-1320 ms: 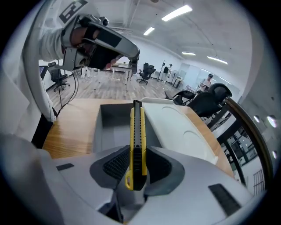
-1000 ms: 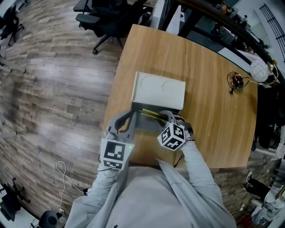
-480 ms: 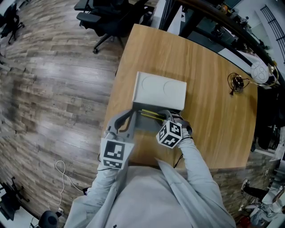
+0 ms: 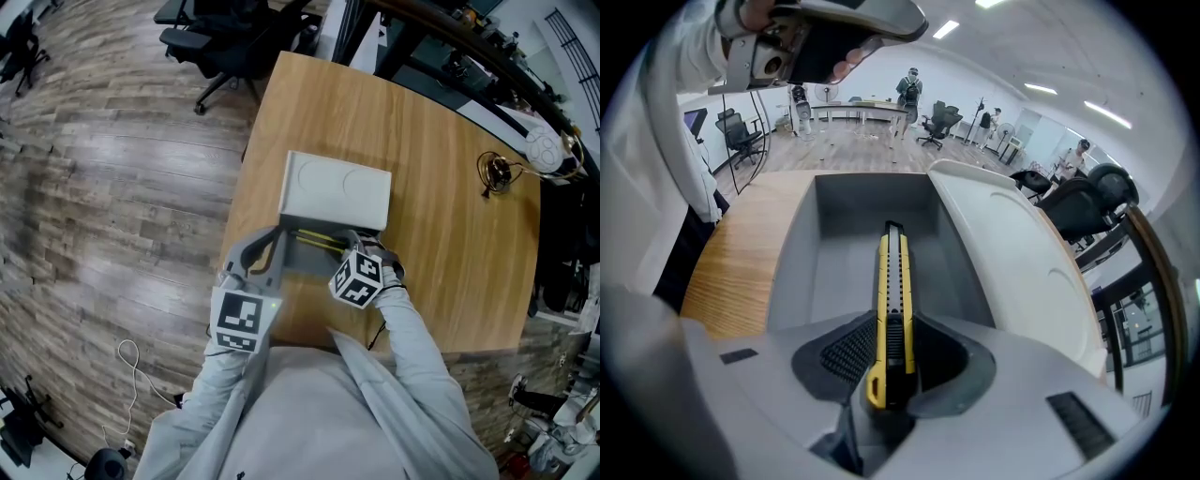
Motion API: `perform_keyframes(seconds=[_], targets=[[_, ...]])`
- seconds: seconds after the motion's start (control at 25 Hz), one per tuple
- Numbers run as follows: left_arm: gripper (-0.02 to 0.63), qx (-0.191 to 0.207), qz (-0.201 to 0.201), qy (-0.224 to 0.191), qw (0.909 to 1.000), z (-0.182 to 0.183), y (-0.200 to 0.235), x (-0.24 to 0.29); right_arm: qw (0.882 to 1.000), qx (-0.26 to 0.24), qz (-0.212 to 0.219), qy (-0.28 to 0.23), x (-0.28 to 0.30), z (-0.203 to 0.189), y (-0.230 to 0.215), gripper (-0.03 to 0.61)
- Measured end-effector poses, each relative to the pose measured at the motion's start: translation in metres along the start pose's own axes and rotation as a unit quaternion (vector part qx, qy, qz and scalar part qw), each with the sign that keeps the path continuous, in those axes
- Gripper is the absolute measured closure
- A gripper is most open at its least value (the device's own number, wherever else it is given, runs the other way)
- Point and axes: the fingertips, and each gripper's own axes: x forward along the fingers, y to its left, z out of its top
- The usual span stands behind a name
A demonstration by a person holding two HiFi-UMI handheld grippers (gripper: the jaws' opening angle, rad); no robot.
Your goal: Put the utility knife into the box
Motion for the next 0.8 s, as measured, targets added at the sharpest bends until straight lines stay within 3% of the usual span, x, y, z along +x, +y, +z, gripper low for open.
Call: perform_keyframes(seconds=[0.4,0.8], targets=[[0.595,-0.001,0.002,-0.003,1.0000,0.002,0.001,-0.004,1.000,0.018,0.002,-0.002,-0.003,0.001,0.001,0.440],[0.595,0.003,0.000,-0.009,1.0000,0.005,-0.002,-0.007,0.999,0.033,-0.023,-0.021,-0.020,0.006,-0.008,0.436]])
